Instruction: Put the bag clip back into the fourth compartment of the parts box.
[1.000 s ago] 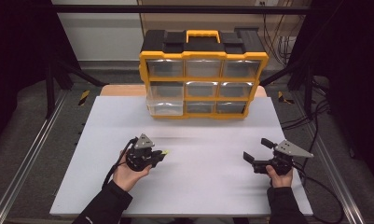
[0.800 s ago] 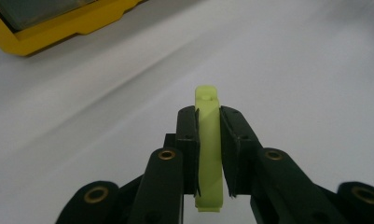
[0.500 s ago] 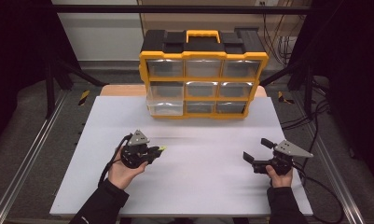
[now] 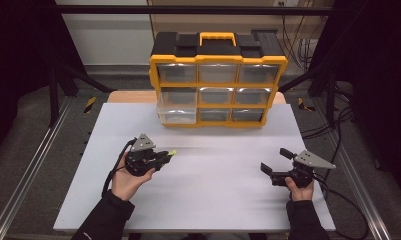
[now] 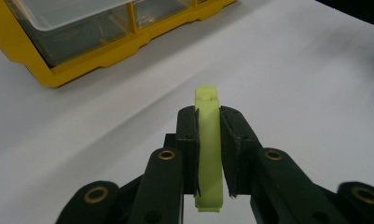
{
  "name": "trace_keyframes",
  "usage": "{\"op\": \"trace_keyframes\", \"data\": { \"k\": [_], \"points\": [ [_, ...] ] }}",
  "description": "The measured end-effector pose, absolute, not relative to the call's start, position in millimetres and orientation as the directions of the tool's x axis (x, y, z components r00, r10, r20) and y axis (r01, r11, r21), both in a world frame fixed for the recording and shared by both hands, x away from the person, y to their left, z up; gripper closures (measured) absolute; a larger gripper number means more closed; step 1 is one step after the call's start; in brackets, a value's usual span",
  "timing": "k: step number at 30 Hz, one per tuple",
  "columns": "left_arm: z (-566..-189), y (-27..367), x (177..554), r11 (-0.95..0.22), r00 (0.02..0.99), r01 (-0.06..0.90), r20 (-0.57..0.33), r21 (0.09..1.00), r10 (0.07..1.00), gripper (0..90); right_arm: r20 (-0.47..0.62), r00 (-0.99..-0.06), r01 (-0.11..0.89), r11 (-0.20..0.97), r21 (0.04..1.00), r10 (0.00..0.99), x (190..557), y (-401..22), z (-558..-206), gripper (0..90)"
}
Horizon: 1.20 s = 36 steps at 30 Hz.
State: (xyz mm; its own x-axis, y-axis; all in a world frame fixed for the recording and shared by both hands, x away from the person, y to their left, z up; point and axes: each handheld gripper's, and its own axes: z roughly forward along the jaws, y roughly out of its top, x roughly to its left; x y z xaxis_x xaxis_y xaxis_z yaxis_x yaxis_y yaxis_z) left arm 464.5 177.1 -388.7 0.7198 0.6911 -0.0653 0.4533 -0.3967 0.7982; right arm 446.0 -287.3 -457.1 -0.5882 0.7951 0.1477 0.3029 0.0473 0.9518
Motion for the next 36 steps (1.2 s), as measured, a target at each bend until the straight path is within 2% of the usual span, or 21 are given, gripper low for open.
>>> {"op": "trace_keyframes", "data": {
  "k": [36],
  "points": [
    [-341.6,174.6,482.3,-0.384,0.73,0.393,-0.028,0.835,0.683,77.8,0.145,-0.589,0.302,0.05,0.952,0.795,446.2,-287.1,-457.5,0.5]
  ]
}}
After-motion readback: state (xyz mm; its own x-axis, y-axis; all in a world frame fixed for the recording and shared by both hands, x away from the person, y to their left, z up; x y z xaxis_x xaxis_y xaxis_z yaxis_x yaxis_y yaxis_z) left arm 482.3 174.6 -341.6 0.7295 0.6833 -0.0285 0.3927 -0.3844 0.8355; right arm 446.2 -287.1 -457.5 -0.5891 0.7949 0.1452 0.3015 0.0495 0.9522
